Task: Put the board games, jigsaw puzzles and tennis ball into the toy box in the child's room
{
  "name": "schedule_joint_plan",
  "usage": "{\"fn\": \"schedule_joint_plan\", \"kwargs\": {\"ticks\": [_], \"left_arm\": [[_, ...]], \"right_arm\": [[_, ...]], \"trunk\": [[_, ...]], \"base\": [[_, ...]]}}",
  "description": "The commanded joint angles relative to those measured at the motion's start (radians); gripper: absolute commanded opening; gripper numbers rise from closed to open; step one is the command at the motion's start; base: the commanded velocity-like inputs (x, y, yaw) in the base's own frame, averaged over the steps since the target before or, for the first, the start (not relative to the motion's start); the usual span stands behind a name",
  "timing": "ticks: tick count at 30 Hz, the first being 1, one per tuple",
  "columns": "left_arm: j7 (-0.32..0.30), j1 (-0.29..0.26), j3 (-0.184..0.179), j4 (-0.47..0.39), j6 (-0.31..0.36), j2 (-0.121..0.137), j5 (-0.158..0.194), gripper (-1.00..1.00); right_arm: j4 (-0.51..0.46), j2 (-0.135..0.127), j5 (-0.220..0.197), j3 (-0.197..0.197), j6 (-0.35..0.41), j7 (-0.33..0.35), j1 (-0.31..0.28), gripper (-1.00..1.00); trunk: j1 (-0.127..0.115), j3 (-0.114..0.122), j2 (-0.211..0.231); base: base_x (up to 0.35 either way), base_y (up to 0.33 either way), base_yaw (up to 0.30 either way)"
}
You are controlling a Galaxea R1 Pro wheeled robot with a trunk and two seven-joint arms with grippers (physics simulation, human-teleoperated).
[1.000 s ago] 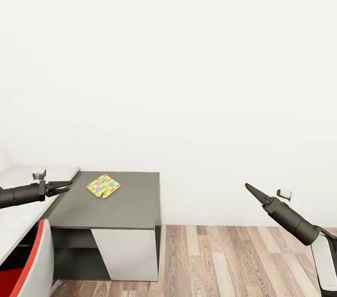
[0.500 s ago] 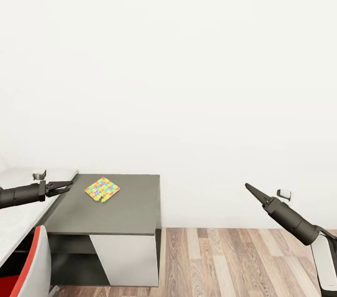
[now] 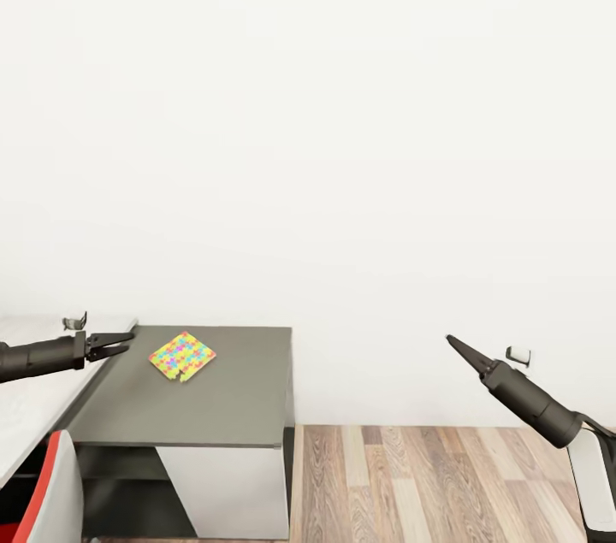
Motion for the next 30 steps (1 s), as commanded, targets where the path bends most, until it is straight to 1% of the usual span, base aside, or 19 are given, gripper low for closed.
{"fn": "schedule_joint_plan", "kwargs": {"ticks": [1,3,7,8,9,10,12,13,16,18,19,21,23,25,26,28,29,30], "left_arm": [[-0.008,-0.001,0.003,0.000,0.010,-0.002,-0.012,1.00],[-0.008,-0.001,0.003,0.000,0.010,-0.008,-0.013,1.00],[0.054,-0.001,0.004,0.000,0.009,-0.026,-0.013,1.00],[0.095,-0.001,0.005,0.000,0.009,-0.035,-0.012,1.00],[0.116,-0.001,0.005,0.000,0.008,-0.040,-0.012,1.00],[0.155,-0.001,0.006,0.000,0.008,-0.049,-0.010,1.00],[0.189,-0.001,0.006,-0.001,0.007,-0.056,-0.009,1.00],[0.217,-0.001,0.006,-0.001,0.007,-0.062,-0.009,1.00],[0.266,-0.001,0.006,-0.001,0.007,-0.074,-0.010,1.00],[0.322,-0.001,0.006,-0.001,0.007,-0.087,-0.011,1.00],[0.338,-0.001,0.005,-0.001,0.007,-0.091,-0.012,1.00],[0.415,-0.001,0.005,-0.004,0.006,-0.110,-0.012,1.00],[0.460,-0.001,0.004,-0.005,0.008,-0.120,-0.013,1.00],[0.570,-0.001,0.004,-0.006,0.014,-0.137,-0.013,1.00],[0.600,-0.001,0.004,-0.006,0.016,-0.141,-0.013,1.00],[0.713,-0.001,0.005,-0.006,0.018,-0.161,-0.012,1.00],[0.738,-0.001,0.005,-0.006,0.019,-0.166,-0.012,1.00],[0.784,-0.002,0.005,-0.006,0.019,-0.176,-0.012,1.00]], "right_arm": [[0.000,0.000,-0.002,0.000,0.007,-0.015,-0.001,1.00],[0.000,0.000,-0.001,0.005,0.007,-0.040,-0.001,1.00],[0.000,0.001,0.001,0.039,0.007,-0.086,-0.001,1.00],[0.000,0.001,0.003,0.057,0.007,-0.106,-0.001,1.00],[0.000,0.000,0.003,0.066,0.007,-0.117,-0.001,1.00],[0.000,0.000,0.003,0.082,0.007,-0.139,-0.001,1.00],[0.000,0.001,0.004,0.093,0.007,-0.165,-0.001,1.00],[0.000,0.001,0.003,0.101,0.007,-0.191,-0.001,1.00],[0.000,0.001,0.001,0.112,0.007,-0.246,-0.002,1.00],[0.000,0.001,0.000,0.129,0.008,-0.301,-0.002,1.00],[0.000,0.001,0.000,0.134,0.008,-0.313,-0.002,1.00],[0.000,0.001,0.000,0.158,0.008,-0.353,-0.002,1.00],[0.000,0.001,0.000,0.169,0.008,-0.367,-0.002,1.00],[0.001,0.001,0.000,0.181,0.008,-0.386,-0.003,1.00],[0.001,0.001,0.000,0.183,0.008,-0.388,-0.003,1.00],[0.004,0.001,0.000,0.187,0.009,-0.398,-0.003,1.00],[0.006,0.001,0.000,0.187,0.010,-0.402,-0.003,1.00],[0.011,0.001,-0.001,0.188,0.011,-0.410,-0.003,1.00]], "trunk": [[0.001,-0.002,-0.002],[0.001,-0.002,-0.002],[0.001,-0.002,-0.002],[0.001,-0.002,-0.002],[0.001,-0.002,-0.002],[0.001,-0.002,-0.002],[0.001,-0.002,-0.002],[0.001,-0.002,-0.002],[0.001,-0.002,-0.002],[0.001,-0.002,-0.002],[0.001,-0.002,-0.002],[0.001,-0.002,-0.002],[0.001,-0.002,-0.002],[0.001,-0.002,-0.002],[0.001,-0.002,-0.002],[0.001,-0.002,-0.002],[0.001,-0.002,-0.002],[0.001,-0.002,-0.002]], "base": [[0.270,0.000,0.000],[0.273,0.000,0.000],[0.278,0.000,0.000],[0.279,0.000,0.000],[0.278,0.000,0.000],[0.271,0.000,0.000],[0.265,0.000,0.000],[0.257,0.000,0.000],[0.234,0.000,0.000],[0.118,0.000,0.000],[0.074,0.000,0.000],[0.039,0.000,0.000],[0.020,0.000,0.000],[0.010,0.000,0.000],[0.006,0.000,0.000],[0.003,0.000,0.000],[0.002,0.000,0.000],[0.001,0.000,0.000]]}}
